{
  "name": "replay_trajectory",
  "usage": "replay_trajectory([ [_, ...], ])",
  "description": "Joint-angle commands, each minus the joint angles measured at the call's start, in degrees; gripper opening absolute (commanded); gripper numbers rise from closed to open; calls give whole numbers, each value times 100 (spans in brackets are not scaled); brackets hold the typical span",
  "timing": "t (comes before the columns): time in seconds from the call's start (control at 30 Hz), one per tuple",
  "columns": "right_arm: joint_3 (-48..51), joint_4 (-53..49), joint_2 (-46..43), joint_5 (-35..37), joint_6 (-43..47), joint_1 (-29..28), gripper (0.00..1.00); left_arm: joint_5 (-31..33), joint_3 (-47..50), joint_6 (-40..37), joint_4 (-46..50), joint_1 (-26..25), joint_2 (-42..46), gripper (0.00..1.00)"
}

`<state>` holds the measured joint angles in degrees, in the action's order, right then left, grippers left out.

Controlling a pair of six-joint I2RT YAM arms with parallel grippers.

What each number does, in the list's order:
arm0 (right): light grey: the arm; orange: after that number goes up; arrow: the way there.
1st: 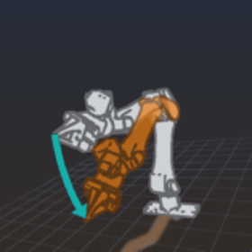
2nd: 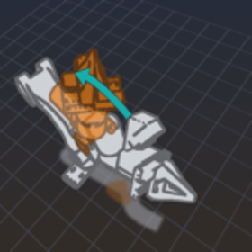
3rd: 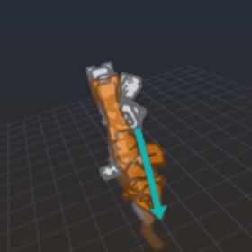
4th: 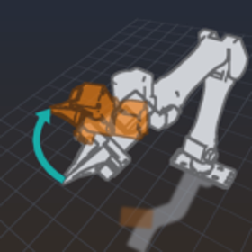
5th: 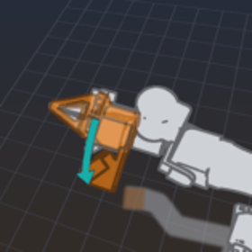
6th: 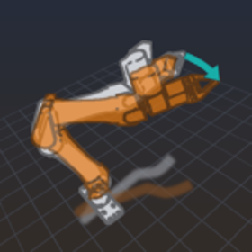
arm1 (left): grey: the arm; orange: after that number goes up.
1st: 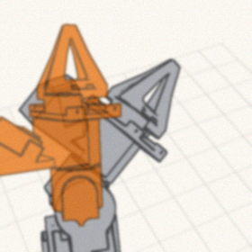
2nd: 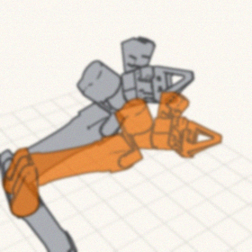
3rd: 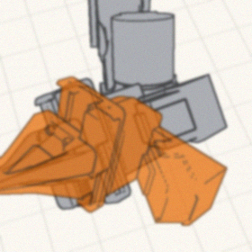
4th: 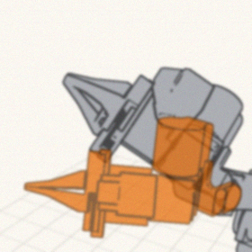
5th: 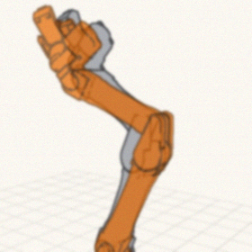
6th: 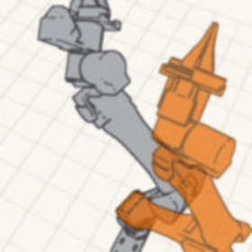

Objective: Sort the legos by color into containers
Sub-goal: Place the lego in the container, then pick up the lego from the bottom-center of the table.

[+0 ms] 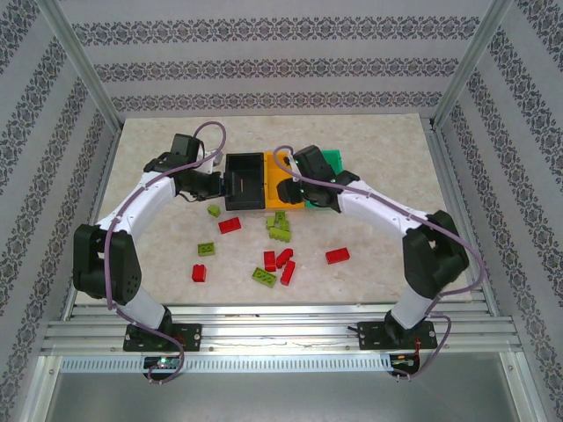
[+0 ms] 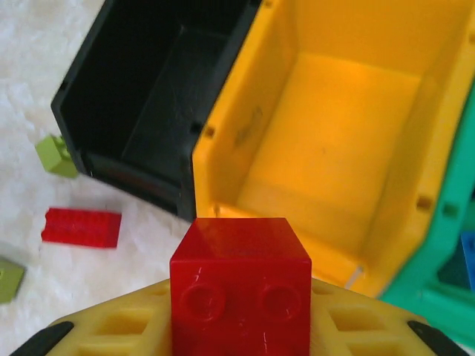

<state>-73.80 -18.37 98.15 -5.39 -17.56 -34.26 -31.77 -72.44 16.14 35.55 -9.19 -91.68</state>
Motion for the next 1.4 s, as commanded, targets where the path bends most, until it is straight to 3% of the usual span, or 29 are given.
replay_trajectory([
  [0.0, -433, -30, 505, 94, 145, 64, 38, 180, 47, -247, 47, 77, 126, 79],
  [0.23, -863, -119, 926, -33, 89, 66, 55, 281, 70, -310, 75, 69, 135, 79],
  [0.43, -202, -22, 297, -66, 8, -108, 56, 300, 83, -288, 53, 49, 150, 79],
  [0.87, 2478, -61, -1671, -411, -855, -757, 57, 337, 143, -234, 1, 42, 327, 79],
  [1.17, 3100, -351, -2094, -267, -1512, -1531, 58, 400, 127, -249, -7, 41, 358, 79],
  [1.37, 3264, -408, -2246, -135, -1676, -1704, 59, 496, 160, -269, -31, 42, 408, 79],
])
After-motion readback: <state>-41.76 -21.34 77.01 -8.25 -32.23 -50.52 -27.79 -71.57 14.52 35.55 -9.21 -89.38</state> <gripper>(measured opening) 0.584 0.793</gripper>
